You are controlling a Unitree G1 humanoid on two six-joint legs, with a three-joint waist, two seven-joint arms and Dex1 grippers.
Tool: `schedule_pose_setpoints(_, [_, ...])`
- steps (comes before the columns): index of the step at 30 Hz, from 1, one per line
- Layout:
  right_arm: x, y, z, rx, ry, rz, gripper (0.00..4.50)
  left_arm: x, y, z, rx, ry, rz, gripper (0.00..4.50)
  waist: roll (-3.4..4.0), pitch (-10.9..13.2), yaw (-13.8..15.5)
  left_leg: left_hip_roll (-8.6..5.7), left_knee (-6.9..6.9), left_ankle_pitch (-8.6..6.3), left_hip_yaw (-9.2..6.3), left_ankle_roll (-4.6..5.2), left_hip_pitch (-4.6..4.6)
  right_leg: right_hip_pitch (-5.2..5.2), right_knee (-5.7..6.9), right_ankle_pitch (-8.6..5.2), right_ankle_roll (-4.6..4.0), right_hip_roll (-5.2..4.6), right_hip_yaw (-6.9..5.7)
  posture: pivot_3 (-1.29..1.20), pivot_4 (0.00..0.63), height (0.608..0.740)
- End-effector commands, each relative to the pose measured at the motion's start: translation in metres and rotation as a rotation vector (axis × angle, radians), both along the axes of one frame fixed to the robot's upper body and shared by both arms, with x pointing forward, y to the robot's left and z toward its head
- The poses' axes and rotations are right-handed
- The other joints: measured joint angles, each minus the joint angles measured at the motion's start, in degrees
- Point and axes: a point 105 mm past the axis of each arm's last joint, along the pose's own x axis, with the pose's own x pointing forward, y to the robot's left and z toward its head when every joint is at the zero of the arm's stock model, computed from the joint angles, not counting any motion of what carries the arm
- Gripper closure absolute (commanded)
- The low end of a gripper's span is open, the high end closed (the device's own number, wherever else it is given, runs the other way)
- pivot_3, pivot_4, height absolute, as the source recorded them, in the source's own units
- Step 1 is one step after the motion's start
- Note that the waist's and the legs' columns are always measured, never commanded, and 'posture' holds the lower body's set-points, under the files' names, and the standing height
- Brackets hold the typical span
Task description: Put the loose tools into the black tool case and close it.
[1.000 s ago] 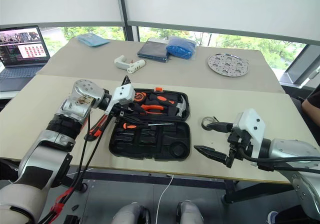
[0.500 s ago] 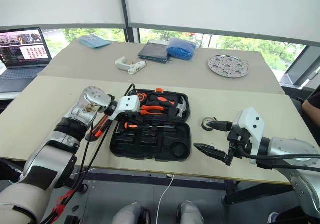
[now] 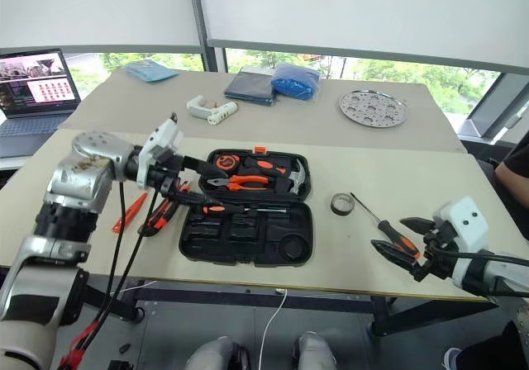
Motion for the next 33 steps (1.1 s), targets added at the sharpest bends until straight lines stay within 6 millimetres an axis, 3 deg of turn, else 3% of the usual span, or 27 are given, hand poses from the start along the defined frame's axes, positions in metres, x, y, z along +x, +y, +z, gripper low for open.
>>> schedule_pose_setpoints(1, [0.015, -0.017, -0.013, -0.043, -0.024, -0.099, 0.00, -0.013, -0.009, 0.024, -0.055, -0.079, -0.019, 0.11, 0.01, 0.0, 0.1, 0.00, 0.02, 0.00, -0.01, -0.01, 0.00, -0.01, 0.01, 0.02, 0.01, 0.00, 0.07, 0.00, 0.150, 0.718])
schedule_pose_setpoints(6, [0.026, -0.026, -0.035, -0.033, 0.017, -0.135, 0.00, -0.023, -0.011, 0.021, -0.033, -0.087, -0.025, 0.11, 0.17, 0.0, -0.2, -0.02, -0.04, 0.00, -0.01, -0.01, 0.08, 0.00, 0.04, 0.03, -0.02, 0.00, 0.18, 0.00, 0.150, 0.718])
schedule_pose_setpoints(9, [0.028, -0.030, -0.045, -0.038, 0.040, -0.122, 0.68, -0.026, -0.008, 0.023, -0.029, -0.091, -0.016, 0.00, 0.18, 0.0, -0.4, -0.01, -0.08, 0.07, 0.00, -0.12, 0.08, -0.02, 0.04, 0.00, -0.07, 0.13, 0.18, 0.00, 0.150, 0.718])
schedule_pose_setpoints(10, [0.028, -0.030, -0.046, -0.039, 0.042, -0.117, 1.10, -0.027, -0.007, 0.024, -0.028, -0.090, -0.016, 0.00, 0.18, 0.0, -0.5, -0.01, -0.08, 0.09, 0.00, -0.15, 0.08, -0.02, 0.04, -0.01, -0.09, 0.15, 0.17, 0.00, 0.150, 0.718])
schedule_pose_setpoints(14, [0.029, -0.036, -0.034, -0.078, 0.016, -0.090, 2.36, -0.030, 0.005, 0.019, 0.015, -0.087, 0.000, 0.00, 0.22, 0.0, -0.8, 0.00, -0.15, 0.11, 0.01, -0.18, 0.12, -0.01, 0.03, -0.03, -0.11, 0.18, 0.20, 0.00, 0.150, 0.718])
schedule_pose_setpoints(17, [0.037, -0.038, 0.007, -0.083, -0.089, -0.049, 3.44, -0.030, 0.021, 0.012, 0.079, -0.088, 0.023, 0.00, 0.31, 0.1, -1.0, 0.00, -0.18, 0.12, 0.01, -0.21, 0.13, -0.03, 0.02, -0.03, -0.11, 0.17, 0.21, 0.00, 0.150, 0.718])
schedule_pose_setpoints(18, [0.043, -0.032, 0.027, -0.081, -0.138, -0.012, 3.49, -0.031, 0.029, 0.010, 0.105, -0.090, 0.027, 0.00, 0.37, 0.1, -1.1, 0.00, -0.19, 0.12, 0.02, -0.21, 0.14, -0.06, 0.03, -0.03, -0.11, 0.17, 0.23, 0.00, 0.150, 0.718])
schedule_pose_setpoints(20, [0.048, 0.006, 0.061, -0.097, -0.204, 0.180, 3.48, -0.032, 0.042, 0.008, 0.134, -0.081, 0.049, 0.00, 0.59, 0.2, -1.6, 0.02, -0.20, 0.12, 0.05, -0.23, 0.16, -0.08, 0.03, 0.00, -0.14, 0.17, 0.27, 0.00, 0.150, 0.718])
schedule_pose_setpoints(22, [0.048, 0.033, 0.073, -0.102, -0.215, 0.302, 3.48, -0.032, 0.046, 0.008, 0.141, -0.075, 0.057, 0.00, 0.67, 0.3, -1.7, 0.04, -0.29, 0.15, 0.06, -0.27, 0.18, -0.13, 0.04, 0.04, -0.19, 0.15, 0.31, 0.00, 0.150, 0.718])
schedule_pose_setpoints(25, [0.049, 0.104, 0.066, -0.110, -0.185, 0.580, 3.48, -0.032, 0.050, 0.003, 0.168, -0.079, 0.058, 0.00, 0.49, 0.2, -1.2, 0.23, -0.45, 0.22, 0.01, -0.53, 0.32, -0.08, 0.02, -0.08, -0.43, 0.39, 0.24, 0.00, 0.150, 0.718])
schedule_pose_setpoints(27, [0.050, 0.139, 0.058, -0.129, -0.181, 0.706, 3.48, -0.031, 0.053, -0.003, 0.182, -0.077, 0.063, 0.00, 0.44, 0.2, -1.2, 0.31, -0.47, 0.22, -0.05, -0.67, 0.32, -0.09, 0.03, -0.16, -0.57, 0.47, 0.25, 0.00, 0.150, 0.718])
schedule_pose_setpoints(30, [0.055, 0.164, 0.046, -0.192, -0.182, 0.796, 3.48, -0.031, 0.054, -0.009, 0.195, -0.083, 0.064, 0.00, 0.46, 0.2, -0.6, 0.24, -0.46, 0.26, -0.02, -0.69, 0.00, -0.39, 0.14, -0.16, -0.68, 0.51, 0.16, 0.00, 0.150, 0.718])
schedule_pose_setpoints(33, [0.064, 0.171, 0.035, -0.326, -0.197, 0.851, 3.48, -0.032, 0.054, -0.009, 0.196, -0.085, 0.063, 0.00, 0.46, 0.2, 0.0, 0.14, -0.32, 0.26, 0.08, -0.62, -0.42, -0.67, 0.14, 0.03, -0.92, 0.44, 0.11, 0.00, 0.150, 0.718])
